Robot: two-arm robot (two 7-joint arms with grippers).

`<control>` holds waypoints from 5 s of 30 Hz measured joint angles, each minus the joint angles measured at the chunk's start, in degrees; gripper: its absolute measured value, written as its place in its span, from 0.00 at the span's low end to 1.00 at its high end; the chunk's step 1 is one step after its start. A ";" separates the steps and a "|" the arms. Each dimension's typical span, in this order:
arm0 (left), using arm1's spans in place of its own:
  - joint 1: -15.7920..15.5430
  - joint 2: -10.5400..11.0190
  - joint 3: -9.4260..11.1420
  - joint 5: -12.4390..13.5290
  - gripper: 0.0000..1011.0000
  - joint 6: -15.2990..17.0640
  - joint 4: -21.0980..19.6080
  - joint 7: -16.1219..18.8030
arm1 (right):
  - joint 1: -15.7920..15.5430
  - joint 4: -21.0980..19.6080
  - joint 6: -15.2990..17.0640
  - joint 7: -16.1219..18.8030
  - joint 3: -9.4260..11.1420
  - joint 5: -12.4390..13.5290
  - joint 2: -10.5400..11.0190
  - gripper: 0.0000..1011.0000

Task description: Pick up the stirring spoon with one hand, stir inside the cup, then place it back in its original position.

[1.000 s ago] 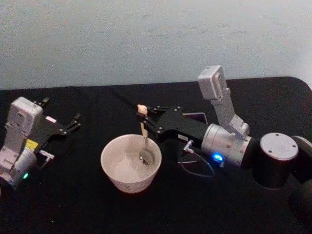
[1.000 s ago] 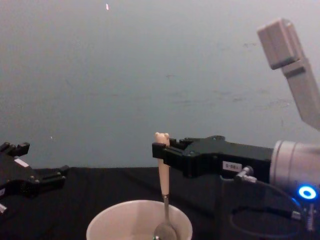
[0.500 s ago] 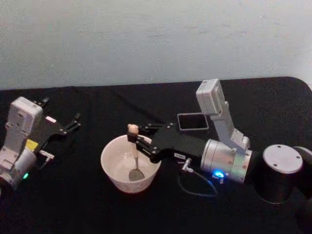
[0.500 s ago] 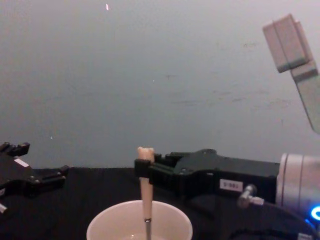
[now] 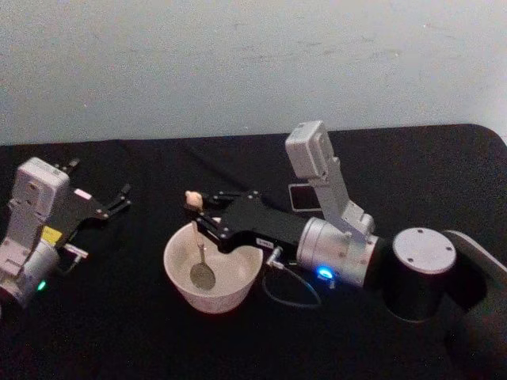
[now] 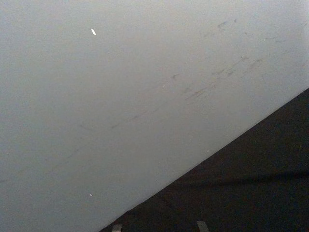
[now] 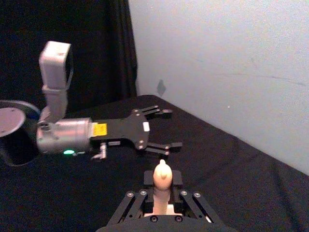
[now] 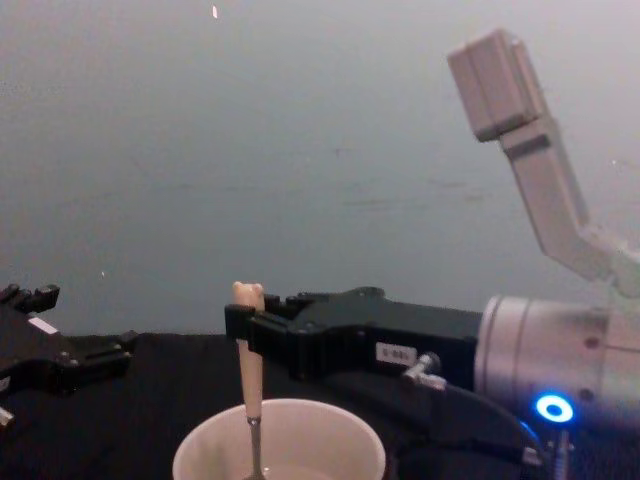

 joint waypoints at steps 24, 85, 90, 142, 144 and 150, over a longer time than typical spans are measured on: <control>0.00 0.00 0.00 0.00 0.99 0.00 0.00 0.00 | 1.36 2.59 -0.56 0.45 2.38 -1.65 0.71 0.21; 0.00 0.00 0.00 0.00 0.99 0.00 0.00 0.00 | -1.66 -4.72 3.42 -4.20 5.50 3.65 2.04 0.21; 0.00 0.00 0.00 0.00 0.99 0.00 0.00 0.00 | -1.97 -6.67 4.64 -6.08 6.69 4.37 2.21 0.21; 0.00 0.00 0.00 0.00 0.99 0.00 0.00 0.00 | -8.40 -16.08 4.24 -12.36 19.11 13.15 10.54 0.21; 0.00 0.00 0.00 0.00 0.99 0.00 0.00 0.00 | -8.62 -16.07 4.32 -12.43 19.10 13.26 10.68 0.21; 0.00 0.00 0.00 0.00 0.99 0.00 0.00 0.00 | -9.03 -15.44 4.33 -12.56 18.61 13.23 10.80 0.21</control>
